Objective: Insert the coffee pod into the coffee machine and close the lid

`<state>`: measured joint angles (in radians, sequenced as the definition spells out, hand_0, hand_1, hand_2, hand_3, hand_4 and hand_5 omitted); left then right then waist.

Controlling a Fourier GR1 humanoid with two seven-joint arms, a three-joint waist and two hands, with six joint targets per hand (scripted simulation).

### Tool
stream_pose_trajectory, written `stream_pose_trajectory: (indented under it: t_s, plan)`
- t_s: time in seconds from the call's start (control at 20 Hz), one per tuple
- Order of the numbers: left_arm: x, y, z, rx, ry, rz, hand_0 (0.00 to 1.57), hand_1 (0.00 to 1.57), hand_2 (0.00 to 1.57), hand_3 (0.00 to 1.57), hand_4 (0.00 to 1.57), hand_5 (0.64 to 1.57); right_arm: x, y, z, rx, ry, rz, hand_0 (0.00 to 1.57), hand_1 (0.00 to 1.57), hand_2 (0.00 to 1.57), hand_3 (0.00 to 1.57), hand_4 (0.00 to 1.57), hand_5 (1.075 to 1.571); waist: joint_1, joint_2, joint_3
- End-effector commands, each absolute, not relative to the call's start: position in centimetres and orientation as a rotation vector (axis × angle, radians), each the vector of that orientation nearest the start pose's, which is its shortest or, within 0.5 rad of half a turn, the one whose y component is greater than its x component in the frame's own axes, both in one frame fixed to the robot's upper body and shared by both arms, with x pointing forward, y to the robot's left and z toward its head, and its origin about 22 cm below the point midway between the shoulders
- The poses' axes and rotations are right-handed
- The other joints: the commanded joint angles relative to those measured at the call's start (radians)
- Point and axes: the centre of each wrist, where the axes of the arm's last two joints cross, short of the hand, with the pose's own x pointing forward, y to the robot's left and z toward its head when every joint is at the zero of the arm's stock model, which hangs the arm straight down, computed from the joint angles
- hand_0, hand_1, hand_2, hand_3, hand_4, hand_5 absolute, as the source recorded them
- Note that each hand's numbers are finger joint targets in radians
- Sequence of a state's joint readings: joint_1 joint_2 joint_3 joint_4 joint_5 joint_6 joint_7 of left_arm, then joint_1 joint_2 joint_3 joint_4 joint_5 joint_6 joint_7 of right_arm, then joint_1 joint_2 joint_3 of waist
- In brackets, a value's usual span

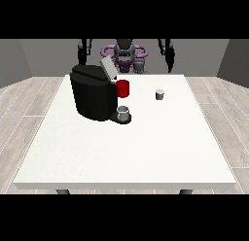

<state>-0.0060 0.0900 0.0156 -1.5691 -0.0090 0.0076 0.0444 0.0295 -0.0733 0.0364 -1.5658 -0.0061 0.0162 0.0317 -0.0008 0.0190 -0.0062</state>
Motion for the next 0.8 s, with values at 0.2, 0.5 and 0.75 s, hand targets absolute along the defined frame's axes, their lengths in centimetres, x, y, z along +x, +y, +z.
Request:
stream_pose_trajectory:
  t_s: [0.2, 0.5, 0.75]
  plan:
    - [23.6, 26.4, 1.1, 0.094, -1.571, -0.330, 0.00, 0.00, 0.00, 0.00, 0.00, 1.571, 24.6, -26.8, 0.0, -0.056, -1.505, 0.040, 0.00, 0.00, 0.00, 0.00, 0.00, 1.571, 0.016, -0.061, 0.0063]
    - [22.7, 27.4, 1.0, 0.097, -1.638, -0.583, 0.00, 0.00, 0.00, 0.00, 0.00, 1.571, 24.3, -26.1, -1.6, -0.340, -1.566, 0.009, 0.00, 0.00, 0.00, 0.00, 0.00, 1.571, 0.028, -0.044, 0.0062]
    - [25.4, 30.6, 1.6, 0.263, -1.577, -0.617, 0.00, 0.00, 0.00, 0.00, 0.00, 1.571, 25.3, -24.4, -0.1, -0.288, -1.605, 0.063, 0.00, 0.00, 0.00, 0.00, 0.00, 1.571, -0.046, 0.018, 0.0060]
